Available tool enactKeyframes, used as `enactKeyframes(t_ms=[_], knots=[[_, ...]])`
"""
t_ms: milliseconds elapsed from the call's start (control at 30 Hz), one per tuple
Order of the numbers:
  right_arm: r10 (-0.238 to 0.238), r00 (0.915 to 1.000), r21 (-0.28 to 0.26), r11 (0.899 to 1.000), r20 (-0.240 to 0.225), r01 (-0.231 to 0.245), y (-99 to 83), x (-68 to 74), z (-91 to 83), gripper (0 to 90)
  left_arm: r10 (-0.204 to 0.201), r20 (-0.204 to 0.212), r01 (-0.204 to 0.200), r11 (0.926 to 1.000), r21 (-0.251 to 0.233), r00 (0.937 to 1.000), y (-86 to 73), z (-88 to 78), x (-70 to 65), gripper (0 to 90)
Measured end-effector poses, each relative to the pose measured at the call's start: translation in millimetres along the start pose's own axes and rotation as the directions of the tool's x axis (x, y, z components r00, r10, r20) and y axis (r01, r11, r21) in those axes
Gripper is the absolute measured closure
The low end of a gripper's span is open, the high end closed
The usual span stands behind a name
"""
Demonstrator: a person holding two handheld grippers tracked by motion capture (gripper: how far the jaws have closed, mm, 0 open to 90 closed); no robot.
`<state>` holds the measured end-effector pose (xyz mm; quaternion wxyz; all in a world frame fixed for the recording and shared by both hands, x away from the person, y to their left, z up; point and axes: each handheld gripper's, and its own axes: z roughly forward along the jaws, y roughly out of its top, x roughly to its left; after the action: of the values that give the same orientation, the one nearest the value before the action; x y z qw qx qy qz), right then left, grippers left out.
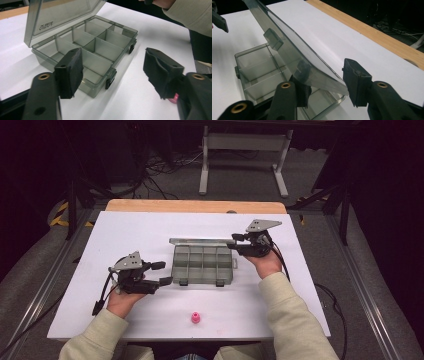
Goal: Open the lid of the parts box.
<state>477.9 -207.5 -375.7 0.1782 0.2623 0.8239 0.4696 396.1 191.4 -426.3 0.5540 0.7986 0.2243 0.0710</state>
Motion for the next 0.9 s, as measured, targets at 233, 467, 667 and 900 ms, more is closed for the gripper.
enactKeyframes(t_ms=[233, 467, 667, 900], knots=[[0.008, 0.9996, -0.013, 1.0, 0.026, -0.008, -1.5, -8.1, 5.3, 61.5, -0.002, -0.01, 0.002, 0.9998, -0.018, 0.9999, -2.1, -9.0, 0.4, 26.0], [0.028, 0.9987, -0.029, 0.999, 0.042, -0.027, -4.3, -16.1, 10.3, 64.6, -0.002, -0.021, 0.001, 0.9997, -0.024, 0.9998, -4.4, -14.6, 0.6, 23.5], [0.03, 0.9977, -0.03, 0.999, 0.06, -0.028, -5.6, -20.2, 16.2, 67.0, -0.004, -0.018, 0.003, 0.9995, -0.03, 0.9998, -4.6, -16.7, 0.9, 23.1], [0.041, 0.9964, 0.006, 0.999, 0.074, -0.042, -1.5, -27.0, 24.3, 70.1, -0.004, -0.015, 0.004, 0.9994, -0.035, 0.9999, -4.6, -17.2, 1.0, 23.1]])
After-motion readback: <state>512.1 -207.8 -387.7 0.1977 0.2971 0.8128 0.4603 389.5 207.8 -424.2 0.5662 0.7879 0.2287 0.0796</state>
